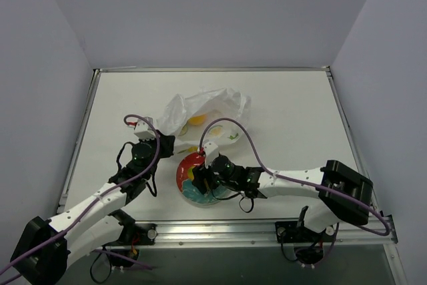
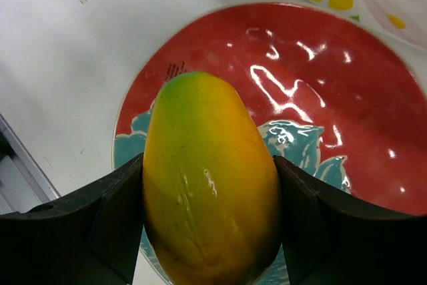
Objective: Take the fake fruits out of the plastic bag
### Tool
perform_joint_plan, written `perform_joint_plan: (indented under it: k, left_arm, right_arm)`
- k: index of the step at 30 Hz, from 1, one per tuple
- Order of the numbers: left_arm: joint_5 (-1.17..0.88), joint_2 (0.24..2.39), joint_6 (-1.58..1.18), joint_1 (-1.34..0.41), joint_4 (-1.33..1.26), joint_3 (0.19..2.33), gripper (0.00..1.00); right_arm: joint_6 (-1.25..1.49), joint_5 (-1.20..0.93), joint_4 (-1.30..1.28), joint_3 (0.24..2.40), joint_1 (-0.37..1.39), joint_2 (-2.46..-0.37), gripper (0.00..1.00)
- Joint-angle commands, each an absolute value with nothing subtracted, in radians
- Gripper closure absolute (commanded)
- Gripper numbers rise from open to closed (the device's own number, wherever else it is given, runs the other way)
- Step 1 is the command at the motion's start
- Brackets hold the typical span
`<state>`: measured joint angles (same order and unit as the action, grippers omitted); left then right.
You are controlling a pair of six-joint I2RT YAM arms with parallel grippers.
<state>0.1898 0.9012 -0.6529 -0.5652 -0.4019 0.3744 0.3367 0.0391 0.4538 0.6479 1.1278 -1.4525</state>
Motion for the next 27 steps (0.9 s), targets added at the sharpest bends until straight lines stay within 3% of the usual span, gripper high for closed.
perform_joint_plan:
  k: [1,3,4,5,6,8,11,16,19,23,27]
  left_arm:
    - [0.206,0.899,-0.635,-0.557,-0.440,0.354,0.98]
    - [0.203,0.900,-0.637,-0.558,-0.439,0.351,0.98]
    - [0.199,0.899,-0.634,-0.557,-0.439,0.353,0.98]
    - [0.196,0.893,-0.632,-0.557,-0.439,0.356,0.98]
    - [0.196,0.891,-0.627,-0.558,-0.439,0.356,0.98]
    - [0.193,0.882,-0.627,-0.557,-0.434,0.354,0.98]
    - [0.181,0.861,-0.627,-0.557,-0.437,0.354,0.98]
    - [0.143,0.822,-0.615,-0.557,-0.446,0.350,0.98]
    - [0.112,0.821,-0.600,-0.557,-0.448,0.360,0.97]
    - [0.078,0.828,-0.592,-0.557,-0.462,0.365,0.97]
    - [0.066,0.833,-0.591,-0.557,-0.466,0.367,0.98]
  right_arm:
    - [0.370,0.149,0.528,0.676,1.163,-1.483,0.65]
    - [0.364,0.167,0.511,0.696,1.175,-1.503,0.49]
    - [0.359,0.175,0.494,0.713,1.177,-1.505,0.20]
    - [0.341,0.175,0.483,0.721,1.177,-1.496,0.10]
    - [0.327,0.167,0.468,0.730,1.175,-1.487,0.04]
    - [0.301,0.160,0.457,0.750,1.169,-1.441,0.03]
    - [0.250,0.105,0.453,0.776,1.114,-1.378,0.10]
    - [0.221,0.106,0.472,0.871,0.971,-1.426,0.55]
    - [0.198,0.201,0.472,0.963,0.942,-1.578,0.70]
    - [0.183,0.204,0.474,1.067,0.907,-1.721,0.73]
    - [0.178,0.213,0.483,1.146,0.882,-1.830,0.68]
